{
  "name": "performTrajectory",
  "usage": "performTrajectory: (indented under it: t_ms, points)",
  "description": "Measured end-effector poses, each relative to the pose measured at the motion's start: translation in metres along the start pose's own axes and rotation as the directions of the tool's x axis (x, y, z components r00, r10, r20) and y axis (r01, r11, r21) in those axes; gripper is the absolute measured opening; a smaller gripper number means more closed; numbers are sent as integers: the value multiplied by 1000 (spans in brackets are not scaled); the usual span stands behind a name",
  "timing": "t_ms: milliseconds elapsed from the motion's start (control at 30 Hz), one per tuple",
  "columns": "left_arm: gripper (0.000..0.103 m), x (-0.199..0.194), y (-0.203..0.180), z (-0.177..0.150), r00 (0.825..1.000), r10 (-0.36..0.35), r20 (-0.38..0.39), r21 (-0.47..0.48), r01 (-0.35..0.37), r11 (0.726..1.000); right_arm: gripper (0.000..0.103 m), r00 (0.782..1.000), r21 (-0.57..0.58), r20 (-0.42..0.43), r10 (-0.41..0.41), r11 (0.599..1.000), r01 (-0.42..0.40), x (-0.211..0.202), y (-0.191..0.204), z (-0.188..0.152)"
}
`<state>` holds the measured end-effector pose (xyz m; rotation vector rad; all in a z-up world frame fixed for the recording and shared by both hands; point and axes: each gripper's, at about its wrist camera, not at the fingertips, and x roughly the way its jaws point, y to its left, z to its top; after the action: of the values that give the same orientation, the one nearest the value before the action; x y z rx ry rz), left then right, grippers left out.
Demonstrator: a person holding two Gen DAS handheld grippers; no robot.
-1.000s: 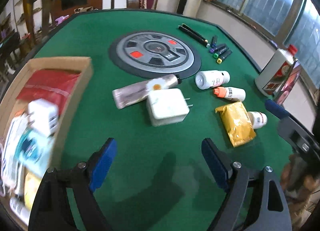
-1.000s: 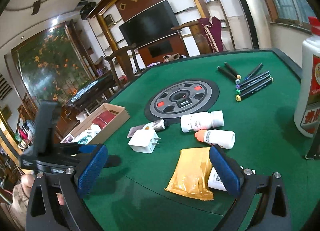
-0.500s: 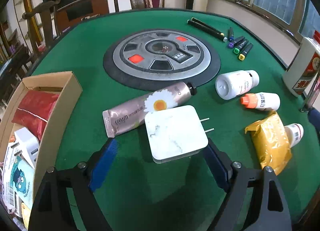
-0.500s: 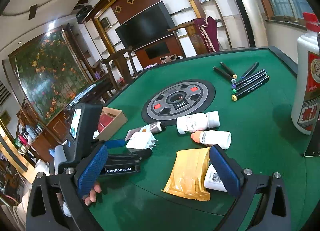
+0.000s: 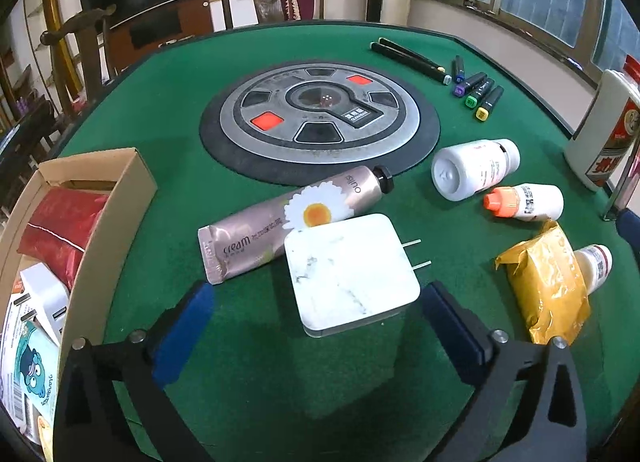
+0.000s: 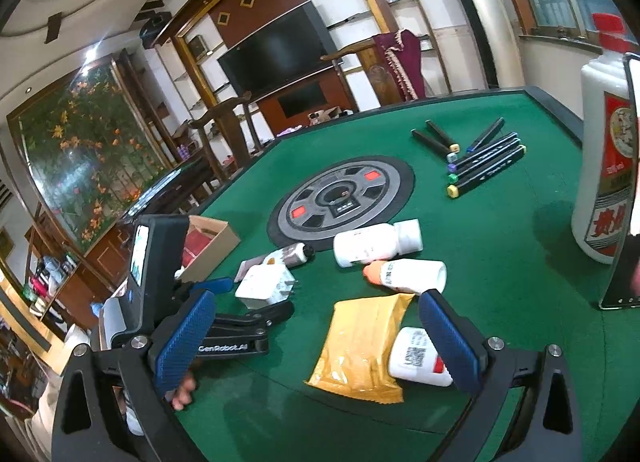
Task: Organize objects
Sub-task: 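Move the left tool to the square white charger and close on it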
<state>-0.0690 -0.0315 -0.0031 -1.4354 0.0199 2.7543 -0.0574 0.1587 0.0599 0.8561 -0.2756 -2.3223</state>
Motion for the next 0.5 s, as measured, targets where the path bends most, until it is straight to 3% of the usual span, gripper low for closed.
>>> performTrajectory:
  t_ms: [167, 267, 433, 500]
  points:
    - [100, -3, 2, -2, 1000, 4, 11, -4, -4, 1000, 103, 999, 18, 22, -25, 1000, 25, -9, -10, 3]
    - [87, -7, 6, -3, 999, 7, 33, -30, -6, 1000, 103, 998, -4, 28, -60, 998, 61, -20, -15, 0]
    - [48, -13, 4, -4, 998, 10, 57, -13, -9, 1000, 103, 993, -8, -10, -120, 993, 119, -33, -25, -14]
    - [49, -13, 2, -4, 998, 2, 58, -1, -2, 1000, 102, 992, 0, -47, -120, 993, 120, -34, -29, -20]
